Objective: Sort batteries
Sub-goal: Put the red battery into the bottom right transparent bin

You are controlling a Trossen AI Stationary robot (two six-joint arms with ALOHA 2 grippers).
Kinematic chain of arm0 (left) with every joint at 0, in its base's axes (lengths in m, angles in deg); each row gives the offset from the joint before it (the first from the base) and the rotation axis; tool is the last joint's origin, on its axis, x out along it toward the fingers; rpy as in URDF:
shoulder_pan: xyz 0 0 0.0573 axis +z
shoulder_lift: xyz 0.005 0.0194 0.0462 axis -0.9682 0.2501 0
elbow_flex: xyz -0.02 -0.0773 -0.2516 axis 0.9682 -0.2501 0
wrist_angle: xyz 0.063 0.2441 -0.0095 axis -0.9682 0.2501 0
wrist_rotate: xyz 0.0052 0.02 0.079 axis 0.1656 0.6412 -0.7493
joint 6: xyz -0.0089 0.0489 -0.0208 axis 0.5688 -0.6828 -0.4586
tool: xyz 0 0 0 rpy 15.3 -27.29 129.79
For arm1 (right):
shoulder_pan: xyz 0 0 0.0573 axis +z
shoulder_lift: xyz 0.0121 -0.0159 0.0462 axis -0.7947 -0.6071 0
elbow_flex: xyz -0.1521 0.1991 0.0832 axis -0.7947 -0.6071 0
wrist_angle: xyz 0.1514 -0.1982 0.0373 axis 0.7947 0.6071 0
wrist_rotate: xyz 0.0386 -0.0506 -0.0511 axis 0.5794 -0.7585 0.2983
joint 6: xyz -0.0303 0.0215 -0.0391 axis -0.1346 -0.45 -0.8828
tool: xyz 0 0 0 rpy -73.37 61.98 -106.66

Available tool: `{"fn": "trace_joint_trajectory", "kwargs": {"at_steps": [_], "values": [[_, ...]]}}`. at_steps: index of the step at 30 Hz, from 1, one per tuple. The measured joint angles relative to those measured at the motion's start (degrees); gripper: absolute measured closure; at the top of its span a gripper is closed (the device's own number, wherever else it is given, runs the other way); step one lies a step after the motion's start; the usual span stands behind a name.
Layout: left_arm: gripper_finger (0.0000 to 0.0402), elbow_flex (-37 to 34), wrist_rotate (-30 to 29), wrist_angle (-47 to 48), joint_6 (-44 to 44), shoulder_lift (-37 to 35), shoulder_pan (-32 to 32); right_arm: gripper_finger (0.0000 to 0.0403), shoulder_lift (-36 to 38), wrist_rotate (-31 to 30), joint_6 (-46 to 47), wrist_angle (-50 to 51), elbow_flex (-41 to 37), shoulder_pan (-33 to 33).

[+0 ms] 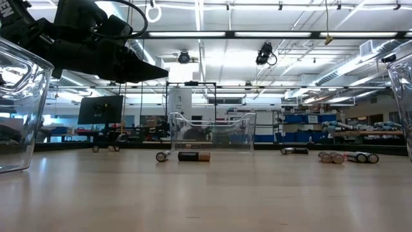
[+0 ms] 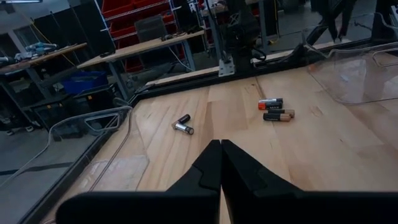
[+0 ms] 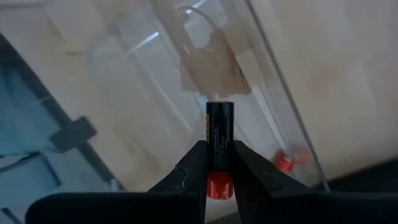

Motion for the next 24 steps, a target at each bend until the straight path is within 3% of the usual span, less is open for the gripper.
{"fn": "trace_joint_trajectory", "kwargs": {"at_steps": [9,24], "values": [[0.0388,0.0,0.0,0.04,0.2,0.0,0.0,0.0338,-0.02,-0.52,-3.39,-19.7,-14.46,1.25],[0.0388,0.0,0.0,0.13,0.82,0.0,0.0,0.0309,-0.02,1.34,-7.39,-20.51,-16.41,1.25]]}}
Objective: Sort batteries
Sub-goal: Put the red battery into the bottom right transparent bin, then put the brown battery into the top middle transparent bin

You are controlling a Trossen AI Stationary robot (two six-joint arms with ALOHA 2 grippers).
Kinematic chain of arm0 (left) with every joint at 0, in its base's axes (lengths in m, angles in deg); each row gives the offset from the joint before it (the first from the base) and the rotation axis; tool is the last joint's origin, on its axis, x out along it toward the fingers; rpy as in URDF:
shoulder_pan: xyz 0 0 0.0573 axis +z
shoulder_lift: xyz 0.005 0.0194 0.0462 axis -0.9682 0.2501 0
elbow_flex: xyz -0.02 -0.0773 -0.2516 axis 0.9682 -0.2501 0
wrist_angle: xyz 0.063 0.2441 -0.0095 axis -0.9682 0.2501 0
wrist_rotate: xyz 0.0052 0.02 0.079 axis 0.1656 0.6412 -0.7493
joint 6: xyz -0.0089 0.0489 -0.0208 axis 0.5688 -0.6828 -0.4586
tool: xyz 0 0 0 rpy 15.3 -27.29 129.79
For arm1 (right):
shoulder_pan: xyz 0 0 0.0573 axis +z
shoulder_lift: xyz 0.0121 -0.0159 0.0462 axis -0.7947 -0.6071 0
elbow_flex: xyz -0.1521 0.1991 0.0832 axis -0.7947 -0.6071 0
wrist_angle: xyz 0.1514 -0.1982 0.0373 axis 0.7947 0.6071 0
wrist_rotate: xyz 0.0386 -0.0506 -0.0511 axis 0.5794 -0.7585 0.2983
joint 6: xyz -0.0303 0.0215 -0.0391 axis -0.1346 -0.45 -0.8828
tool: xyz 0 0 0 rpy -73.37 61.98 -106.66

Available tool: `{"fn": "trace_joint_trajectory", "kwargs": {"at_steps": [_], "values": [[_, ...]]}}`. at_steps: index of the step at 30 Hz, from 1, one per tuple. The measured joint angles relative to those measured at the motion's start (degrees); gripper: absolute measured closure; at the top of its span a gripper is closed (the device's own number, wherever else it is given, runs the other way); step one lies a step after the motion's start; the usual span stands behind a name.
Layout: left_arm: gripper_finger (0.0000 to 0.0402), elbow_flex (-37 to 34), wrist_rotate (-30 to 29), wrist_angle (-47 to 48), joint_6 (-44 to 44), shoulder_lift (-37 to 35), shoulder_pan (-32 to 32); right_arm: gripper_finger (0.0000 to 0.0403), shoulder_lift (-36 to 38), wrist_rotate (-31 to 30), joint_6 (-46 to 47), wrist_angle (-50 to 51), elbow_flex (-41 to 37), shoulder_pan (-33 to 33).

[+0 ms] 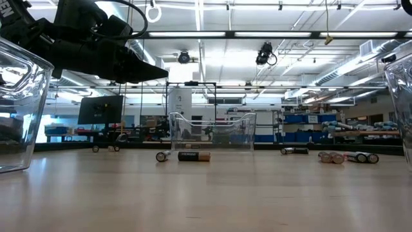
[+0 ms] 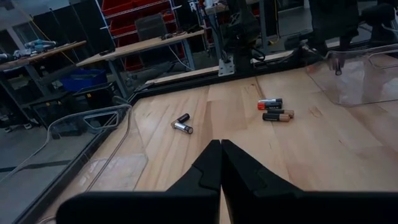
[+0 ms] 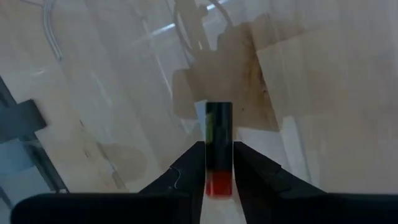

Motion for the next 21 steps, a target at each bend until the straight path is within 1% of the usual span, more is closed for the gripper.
{"fn": "trace_joint_trajectory", "kwargs": {"at_steps": [7,11,13,17,21], "values": [[0.0388,0.0,0.0,0.0,0.0,0.0,0.0,0.0294,0.02,-0.48,0.0,1.47,2.25,-0.3],[0.0388,0.0,-0.02,-0.02,-0.02,0.0,0.0,0.0292,0.02,-0.76,-2.03,6.5,6.44,-1.76],[0.0388,0.0,-0.02,-0.02,-0.02,0.0,0.0,0.0292,0.02,-0.93,-4.25,12.02,9.76,-3.18],[0.0388,0.02,-0.02,-0.02,-0.04,0.0,0.0,0.0291,0.02,-6.04,-9.38,24.85,18.76,-6.43],[0.0388,0.02,-0.02,-0.02,-0.04,0.0,0.0,0.0291,0.03,-14.09,-14.72,35.82,27.13,-11.49]]}}
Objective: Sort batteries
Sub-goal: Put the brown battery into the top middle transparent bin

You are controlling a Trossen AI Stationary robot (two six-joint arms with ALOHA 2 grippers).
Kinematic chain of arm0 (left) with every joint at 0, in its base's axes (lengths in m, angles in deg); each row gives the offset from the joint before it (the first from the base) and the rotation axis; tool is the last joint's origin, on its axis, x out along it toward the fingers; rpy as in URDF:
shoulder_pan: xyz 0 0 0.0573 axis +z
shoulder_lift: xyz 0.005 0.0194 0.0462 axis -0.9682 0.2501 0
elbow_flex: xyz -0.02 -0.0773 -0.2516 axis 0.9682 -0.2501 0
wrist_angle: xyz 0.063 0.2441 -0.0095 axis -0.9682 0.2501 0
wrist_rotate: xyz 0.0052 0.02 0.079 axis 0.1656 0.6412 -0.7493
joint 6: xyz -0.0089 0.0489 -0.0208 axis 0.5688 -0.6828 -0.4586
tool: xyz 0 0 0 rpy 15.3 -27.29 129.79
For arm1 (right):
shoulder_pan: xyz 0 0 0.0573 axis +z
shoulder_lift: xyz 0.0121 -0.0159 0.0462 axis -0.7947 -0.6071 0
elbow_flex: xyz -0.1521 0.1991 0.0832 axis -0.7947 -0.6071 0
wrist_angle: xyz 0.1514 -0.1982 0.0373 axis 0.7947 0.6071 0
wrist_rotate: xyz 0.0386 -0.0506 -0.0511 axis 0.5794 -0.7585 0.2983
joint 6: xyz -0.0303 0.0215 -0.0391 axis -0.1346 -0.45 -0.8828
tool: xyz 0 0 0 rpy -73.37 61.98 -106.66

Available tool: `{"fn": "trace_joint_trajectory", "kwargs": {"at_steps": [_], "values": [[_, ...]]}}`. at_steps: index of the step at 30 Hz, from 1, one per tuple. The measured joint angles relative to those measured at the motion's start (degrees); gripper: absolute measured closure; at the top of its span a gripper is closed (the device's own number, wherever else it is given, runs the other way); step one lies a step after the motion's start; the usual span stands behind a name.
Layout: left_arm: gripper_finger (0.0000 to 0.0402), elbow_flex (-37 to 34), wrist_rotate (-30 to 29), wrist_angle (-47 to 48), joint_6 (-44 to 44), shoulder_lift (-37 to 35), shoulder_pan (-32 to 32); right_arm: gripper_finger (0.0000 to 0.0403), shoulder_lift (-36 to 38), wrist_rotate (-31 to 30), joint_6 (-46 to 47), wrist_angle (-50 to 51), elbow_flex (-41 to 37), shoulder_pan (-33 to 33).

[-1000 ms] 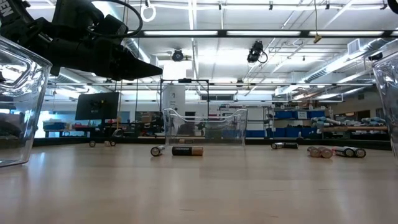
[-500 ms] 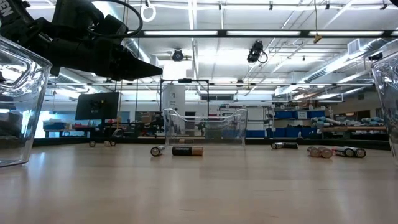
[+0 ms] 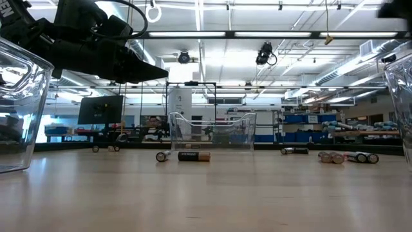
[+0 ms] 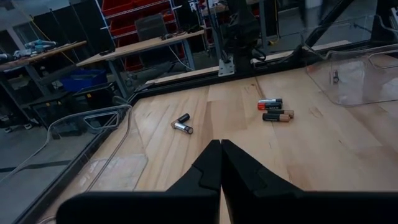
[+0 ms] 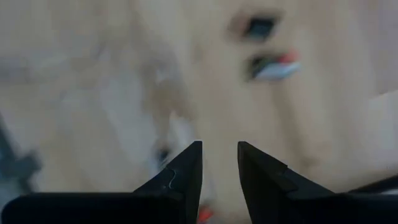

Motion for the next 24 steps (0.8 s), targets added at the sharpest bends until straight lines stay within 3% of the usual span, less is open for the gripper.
{"fn": "trace_joint_trajectory", "kwargs": {"at_steps": [4,12,24], "values": [[0.0388,-0.02,0.0,0.0,-0.02,0.01,0.0,0.0291,0.07,-2.31,-4.26,0.58,2.9,-9.33],[0.0388,-0.02,0.0,0.07,-0.52,0.0,0.0,0.0277,-0.03,7.56,-15.12,-17.04,-2.87,-25.31],[0.0388,-0.01,0.0,0.33,-0.54,0.0,0.0,0.0136,-0.06,7.45,-18.38,-29.07,-17.3,-32.81]]}}
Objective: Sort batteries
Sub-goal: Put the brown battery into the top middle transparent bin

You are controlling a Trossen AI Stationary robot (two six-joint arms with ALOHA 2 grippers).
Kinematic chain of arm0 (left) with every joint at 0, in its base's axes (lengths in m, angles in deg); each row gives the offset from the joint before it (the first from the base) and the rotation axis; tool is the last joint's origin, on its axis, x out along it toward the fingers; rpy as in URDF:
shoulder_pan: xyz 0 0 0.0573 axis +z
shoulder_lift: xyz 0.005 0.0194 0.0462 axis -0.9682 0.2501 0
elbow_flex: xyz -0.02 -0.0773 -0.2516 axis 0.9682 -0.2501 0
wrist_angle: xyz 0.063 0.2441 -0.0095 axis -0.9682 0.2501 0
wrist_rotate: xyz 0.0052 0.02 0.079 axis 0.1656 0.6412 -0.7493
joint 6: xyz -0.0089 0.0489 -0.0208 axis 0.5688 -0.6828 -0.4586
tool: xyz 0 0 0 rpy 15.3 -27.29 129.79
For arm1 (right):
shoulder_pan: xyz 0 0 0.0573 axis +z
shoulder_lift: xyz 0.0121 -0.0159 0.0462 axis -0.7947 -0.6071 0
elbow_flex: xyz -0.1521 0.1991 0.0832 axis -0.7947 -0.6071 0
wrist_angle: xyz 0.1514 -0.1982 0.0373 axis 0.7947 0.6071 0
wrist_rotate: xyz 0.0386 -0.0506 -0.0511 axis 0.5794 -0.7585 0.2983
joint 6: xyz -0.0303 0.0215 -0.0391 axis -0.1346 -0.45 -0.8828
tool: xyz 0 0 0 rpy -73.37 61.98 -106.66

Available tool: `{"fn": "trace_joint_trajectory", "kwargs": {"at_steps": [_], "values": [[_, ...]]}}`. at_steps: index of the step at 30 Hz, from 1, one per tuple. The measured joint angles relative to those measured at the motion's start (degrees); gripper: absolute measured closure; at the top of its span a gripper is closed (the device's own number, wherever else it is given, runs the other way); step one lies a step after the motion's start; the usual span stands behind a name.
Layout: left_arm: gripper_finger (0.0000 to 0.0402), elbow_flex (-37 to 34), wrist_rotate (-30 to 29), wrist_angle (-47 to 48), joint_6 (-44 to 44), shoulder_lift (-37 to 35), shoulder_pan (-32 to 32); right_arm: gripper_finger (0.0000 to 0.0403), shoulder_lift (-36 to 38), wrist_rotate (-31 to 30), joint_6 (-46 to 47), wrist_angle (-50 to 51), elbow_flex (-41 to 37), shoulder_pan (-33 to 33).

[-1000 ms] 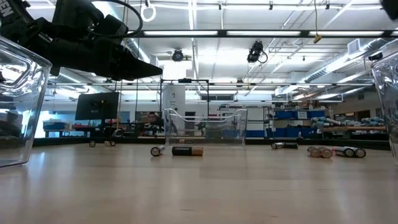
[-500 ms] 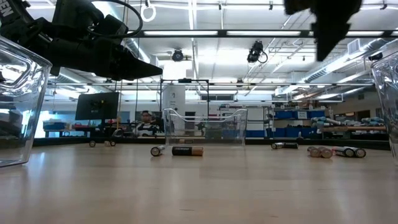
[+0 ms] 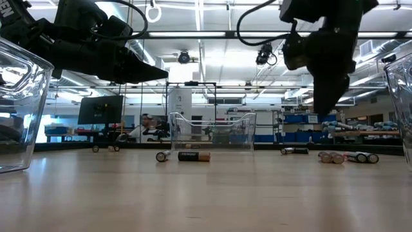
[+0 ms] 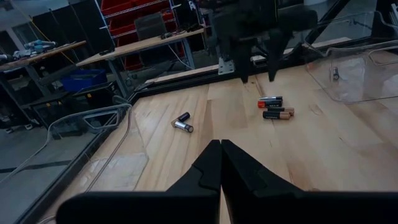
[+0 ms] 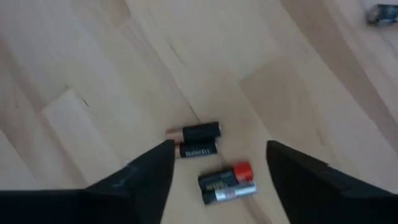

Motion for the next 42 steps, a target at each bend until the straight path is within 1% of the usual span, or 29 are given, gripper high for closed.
{"fn": "trace_joint_trajectory", "kwargs": {"at_steps": [4,7,10,15,22,30,35,38,42], "values": [[0.0388,-0.01,0.0,0.0,0.02,0.0,0.0,0.0097,-0.08,-0.13,-1.98,-4.19,-2.16,0.38],[0.0388,-0.01,0.0,0.0,0.02,0.01,0.0,0.0082,-2.02,-1.13,-3.08,-4.88,-2.38,1.35],[0.0388,-0.01,0.0,-0.05,0.02,0.0,0.0,0.0075,-6.54,-1.11,-4.13,-5.46,-1.78,2.37],[0.0388,-0.01,0.0,-0.07,0.02,0.02,0.02,0.0068,-13.85,-1.11,-5.41,-3.67,1.24,3.31],[0.0388,0.0,0.0,-0.04,0.02,0.0,0.02,0.0061,-17.99,-1.06,-6.09,-2.33,3.95,3.36],[0.0388,-0.01,0.0,0.11,0.02,0.02,0.0,0.0066,-17.97,-1.06,-7.63,-2.22,4.11,3.36],[0.0388,-0.01,0.0,0.11,0.03,0.0,0.01,0.007,-17.97,-1.06,-4.76,-2.73,4.11,2.99],[0.0388,0.0,0.0,0.11,0.04,0.0,0.02,0.0087,-17.97,-1.21,-2.46,-2.81,4.11,2.63],[0.0388,-0.01,0.01,0.11,0.04,0.01,0.0,0.0128,-17.97,-2.34,-0.99,-3.74,3.3,2.48]]}}
